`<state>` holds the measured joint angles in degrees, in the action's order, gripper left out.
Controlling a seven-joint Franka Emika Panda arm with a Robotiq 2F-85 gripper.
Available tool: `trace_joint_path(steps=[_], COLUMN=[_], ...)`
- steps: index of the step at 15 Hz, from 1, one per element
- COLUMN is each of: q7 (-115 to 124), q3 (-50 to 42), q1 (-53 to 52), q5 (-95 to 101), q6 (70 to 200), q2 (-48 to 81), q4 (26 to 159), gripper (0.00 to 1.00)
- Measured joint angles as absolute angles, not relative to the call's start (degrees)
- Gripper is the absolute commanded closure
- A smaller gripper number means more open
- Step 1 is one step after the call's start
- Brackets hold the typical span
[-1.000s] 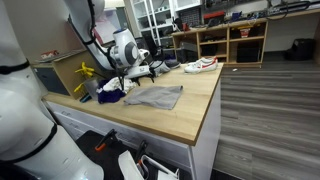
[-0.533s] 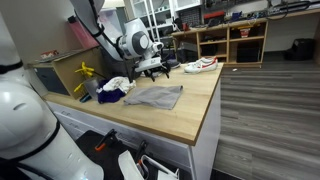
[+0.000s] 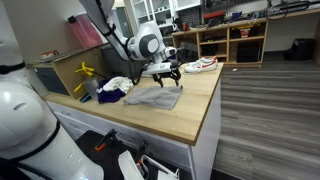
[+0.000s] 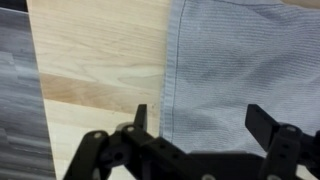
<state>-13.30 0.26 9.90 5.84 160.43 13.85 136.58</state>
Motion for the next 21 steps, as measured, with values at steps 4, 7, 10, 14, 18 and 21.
trace_joint_path(steps=[4,7,10,14,18,21], q7=[-19.07,-21.56,-24.25,-30.39,-36.14,-39.5], q3=[0.32,0.2,0.22,1.18,3.09,4.13], q1=[12.35,14.24,16.0,18.89,21.83,23.17], q5=[-1.37,-3.67,-5.73,-11.53,-17.83,-21.84], q6=[155.55,151.92,149.21,146.54,144.18,142.78], q2=[15.76,17.38,19.1,21.78,24.43,26.14], q4=[134.27,132.14,130.16,127.92,125.82,124.65], gripper=[0.0,0.0,0.0,0.0,0.0,0.0])
